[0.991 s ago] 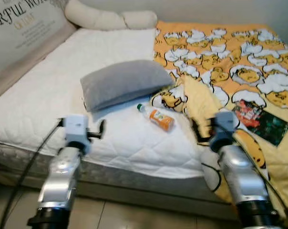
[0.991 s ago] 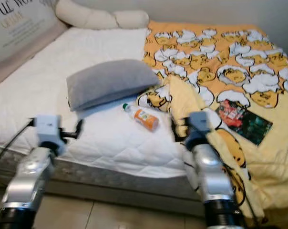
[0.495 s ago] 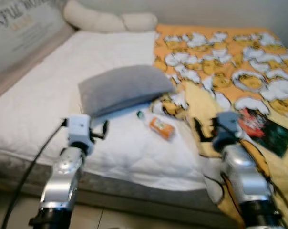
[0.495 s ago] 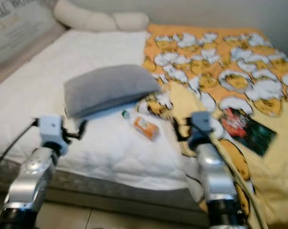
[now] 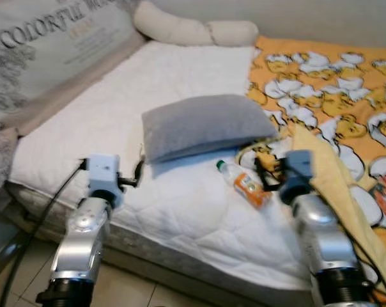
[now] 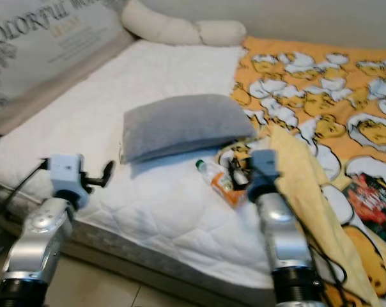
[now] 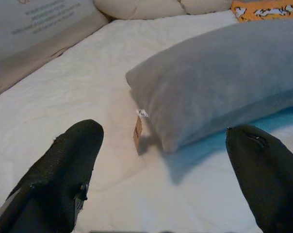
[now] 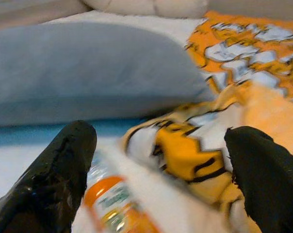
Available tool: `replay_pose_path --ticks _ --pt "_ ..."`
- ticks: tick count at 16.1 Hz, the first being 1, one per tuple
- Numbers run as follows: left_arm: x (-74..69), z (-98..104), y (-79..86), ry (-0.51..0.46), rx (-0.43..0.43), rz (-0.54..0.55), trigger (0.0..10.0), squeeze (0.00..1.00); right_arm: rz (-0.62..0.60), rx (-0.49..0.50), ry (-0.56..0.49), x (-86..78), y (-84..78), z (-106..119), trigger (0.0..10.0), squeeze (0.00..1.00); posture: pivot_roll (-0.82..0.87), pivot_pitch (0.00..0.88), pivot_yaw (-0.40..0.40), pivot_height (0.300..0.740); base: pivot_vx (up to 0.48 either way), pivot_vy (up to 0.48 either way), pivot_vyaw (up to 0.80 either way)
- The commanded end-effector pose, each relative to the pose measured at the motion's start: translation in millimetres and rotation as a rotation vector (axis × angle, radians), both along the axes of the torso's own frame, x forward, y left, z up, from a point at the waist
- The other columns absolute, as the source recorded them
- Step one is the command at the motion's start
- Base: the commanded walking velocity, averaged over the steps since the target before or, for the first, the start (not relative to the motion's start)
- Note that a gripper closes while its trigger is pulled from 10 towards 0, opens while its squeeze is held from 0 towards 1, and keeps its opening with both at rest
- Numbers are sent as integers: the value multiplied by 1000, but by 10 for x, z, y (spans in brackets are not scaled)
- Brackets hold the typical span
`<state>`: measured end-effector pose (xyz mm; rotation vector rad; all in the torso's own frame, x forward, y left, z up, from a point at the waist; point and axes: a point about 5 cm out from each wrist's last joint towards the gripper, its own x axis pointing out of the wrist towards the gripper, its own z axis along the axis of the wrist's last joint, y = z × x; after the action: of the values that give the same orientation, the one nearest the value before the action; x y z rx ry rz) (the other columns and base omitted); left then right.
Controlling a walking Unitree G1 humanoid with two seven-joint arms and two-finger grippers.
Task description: Clean up the room
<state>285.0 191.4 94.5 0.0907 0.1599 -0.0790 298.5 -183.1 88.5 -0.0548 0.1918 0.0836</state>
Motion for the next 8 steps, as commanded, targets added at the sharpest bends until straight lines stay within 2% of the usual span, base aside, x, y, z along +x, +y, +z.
replay_pose_path --ticks 1,3,4,5,8 --pt "-3 18 69 1 16 18 10000 0 8 13 -7 22 50 23 10000 0 -25 0 42 740 0 0 0" --pt "-15 -31 48 37 2 30 10000 0 4 10 -11 19 33 33 10000 0 -30 0 47 740 0 0 0" --pt "-39 -69 19 73 -3 6 10000 0 5 4 -11 13 25 35 10000 0 -33 0 49 740 0 0 0" --pt "-114 -109 -48 107 -20 -64 10000 0 11 -13 -2 -10 -3 35 10000 0 -31 0 46 740 0 0 0" --pt "-215 -115 -43 128 -72 -90 10000 0 41 -59 60 -77 -53 0 10000 0 -17 0 29 740 0 0 0"
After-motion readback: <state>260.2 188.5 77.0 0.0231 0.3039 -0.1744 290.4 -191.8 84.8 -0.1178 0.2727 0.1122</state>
